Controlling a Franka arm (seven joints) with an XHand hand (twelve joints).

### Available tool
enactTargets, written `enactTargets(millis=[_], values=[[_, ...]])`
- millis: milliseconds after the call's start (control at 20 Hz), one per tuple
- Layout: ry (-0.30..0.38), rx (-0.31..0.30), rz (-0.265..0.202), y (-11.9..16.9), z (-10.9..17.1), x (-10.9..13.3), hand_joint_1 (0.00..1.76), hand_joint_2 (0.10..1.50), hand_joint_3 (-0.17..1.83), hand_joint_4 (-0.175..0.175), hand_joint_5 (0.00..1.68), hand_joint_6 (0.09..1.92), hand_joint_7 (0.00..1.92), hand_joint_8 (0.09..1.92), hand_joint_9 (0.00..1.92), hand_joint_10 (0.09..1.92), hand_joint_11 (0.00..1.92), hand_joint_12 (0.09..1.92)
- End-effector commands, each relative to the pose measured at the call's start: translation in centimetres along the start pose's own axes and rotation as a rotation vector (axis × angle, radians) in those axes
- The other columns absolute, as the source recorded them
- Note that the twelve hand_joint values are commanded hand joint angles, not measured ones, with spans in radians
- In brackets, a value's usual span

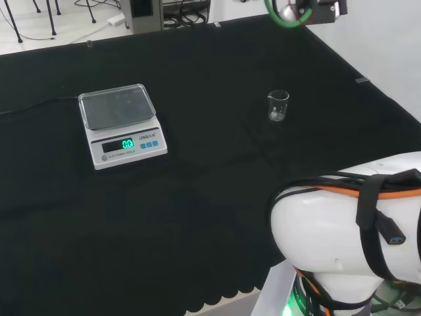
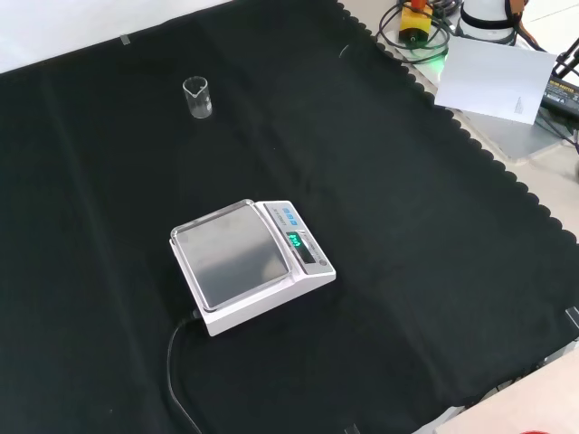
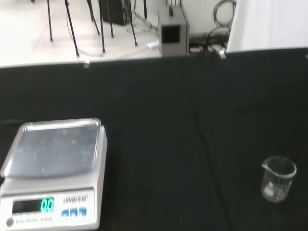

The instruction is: Pick up the beaker.

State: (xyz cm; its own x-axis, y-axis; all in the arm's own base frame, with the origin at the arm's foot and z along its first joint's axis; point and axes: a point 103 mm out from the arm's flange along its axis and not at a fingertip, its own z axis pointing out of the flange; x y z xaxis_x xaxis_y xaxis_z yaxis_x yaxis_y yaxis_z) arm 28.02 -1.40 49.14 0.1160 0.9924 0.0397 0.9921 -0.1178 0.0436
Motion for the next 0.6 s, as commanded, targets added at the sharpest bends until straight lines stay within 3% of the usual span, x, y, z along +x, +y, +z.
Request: enactTargets(millis=[50,250,600], values=[[0.074,0.111,0.029,4.3,6.0,-3.1,0.72,1.10,-0.17,0.000,0.41,0.18,0.40,0.64,0.57,0.72,0.14,1.45],[0.104,0.146,0.035,6.5,7.6,-4.3,0.72,1.10,-0.17,-0.001,0.41,0.18,0.40,0.64,0.57,0.72,0.14,1.44],[0.127,0.135,0.043,10.1,10.4,-5.5,0.72,1.10,-0.17,-0.003,0.42,0.18,0.41,0.65,0.57,0.72,0.14,1.44]])
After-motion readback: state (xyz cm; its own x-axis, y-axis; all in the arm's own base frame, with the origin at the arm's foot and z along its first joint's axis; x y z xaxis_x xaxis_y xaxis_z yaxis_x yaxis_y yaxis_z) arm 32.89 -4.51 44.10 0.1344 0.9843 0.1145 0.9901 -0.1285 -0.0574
